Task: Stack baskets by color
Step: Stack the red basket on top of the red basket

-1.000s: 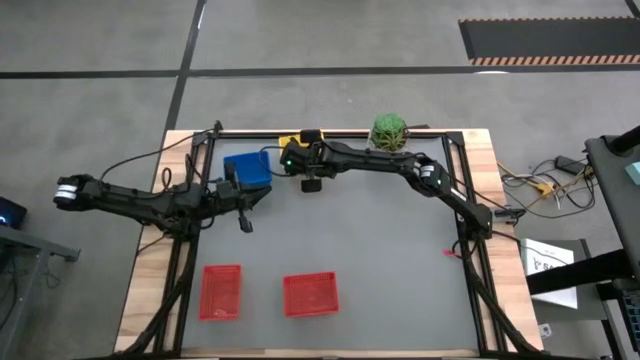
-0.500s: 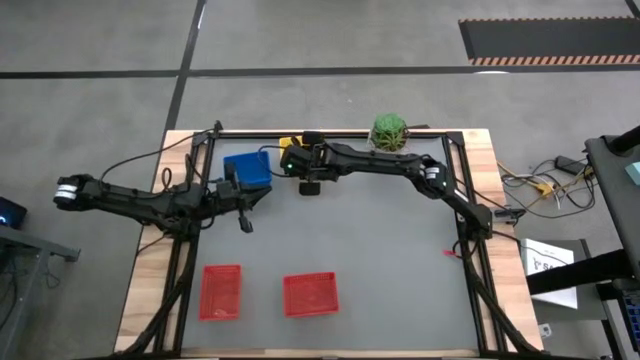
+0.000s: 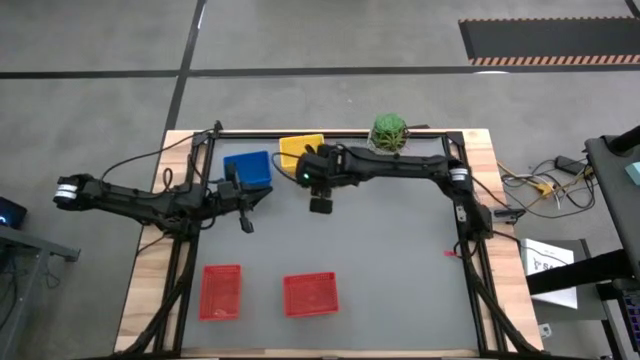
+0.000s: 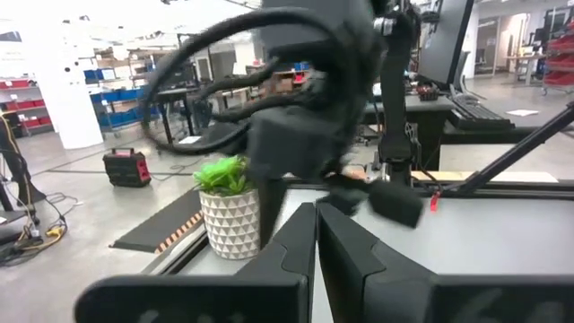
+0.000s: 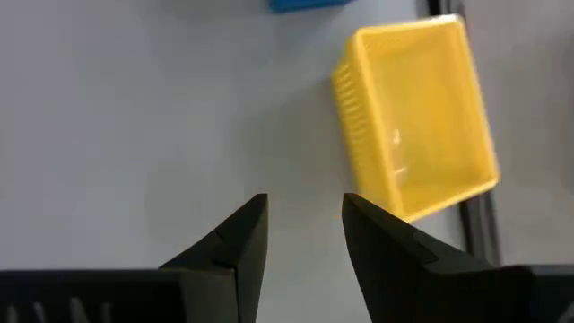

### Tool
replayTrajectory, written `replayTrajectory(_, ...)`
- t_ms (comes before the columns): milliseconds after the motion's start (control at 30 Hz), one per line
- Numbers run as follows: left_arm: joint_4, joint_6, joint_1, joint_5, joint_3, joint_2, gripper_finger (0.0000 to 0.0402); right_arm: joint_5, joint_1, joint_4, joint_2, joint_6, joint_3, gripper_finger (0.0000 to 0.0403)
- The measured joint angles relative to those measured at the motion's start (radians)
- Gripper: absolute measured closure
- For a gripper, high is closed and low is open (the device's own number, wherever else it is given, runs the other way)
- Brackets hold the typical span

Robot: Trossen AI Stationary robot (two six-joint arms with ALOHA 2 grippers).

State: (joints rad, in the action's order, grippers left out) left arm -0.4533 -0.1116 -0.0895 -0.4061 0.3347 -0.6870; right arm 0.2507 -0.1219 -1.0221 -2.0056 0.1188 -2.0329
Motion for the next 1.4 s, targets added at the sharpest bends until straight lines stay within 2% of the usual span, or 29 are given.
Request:
replayTrajectory(133, -0.002, 0.001, 0.000, 0.000, 0.000, -0.017, 0.0402, -0.018, 0.051, 0.106, 0.115, -0.060, 0.205, 0.0266)
replayTrajectory(433, -0.032, 0.002, 0.000, 0.000, 0.000, -0.077, 0.0402, -0.023, 0.152, 0.590, 0.379, -0.067, 0.675, 0.0266)
replayTrajectory(733, -0.095, 0.001, 0.000, 0.000, -0.001, -0.124, 0.0402, -0.024, 0.195, 0.954, 0.588, -0.040, 1.028, 0.0266)
replayTrajectory(1000, -0.139, 0.002, 0.000, 0.000, -0.001, -0.166, 0.0402, -0.027, 0.200, 1.168, 0.747, 0.008, 1.255, 0.0266)
replayTrajectory(1200, -0.220, 0.005, 0.000, 0.000, 0.004, -0.219, 0.0402, -0.111, 0.201, 1.333, 0.840, 0.076, 1.382, 0.0266)
replayTrajectory(1400, -0.254, 0.151, -0.001, 0.002, 0.035, -0.292, 0.0402, -0.128, 0.200, 1.403, 0.915, 0.137, 1.450, 0.0266)
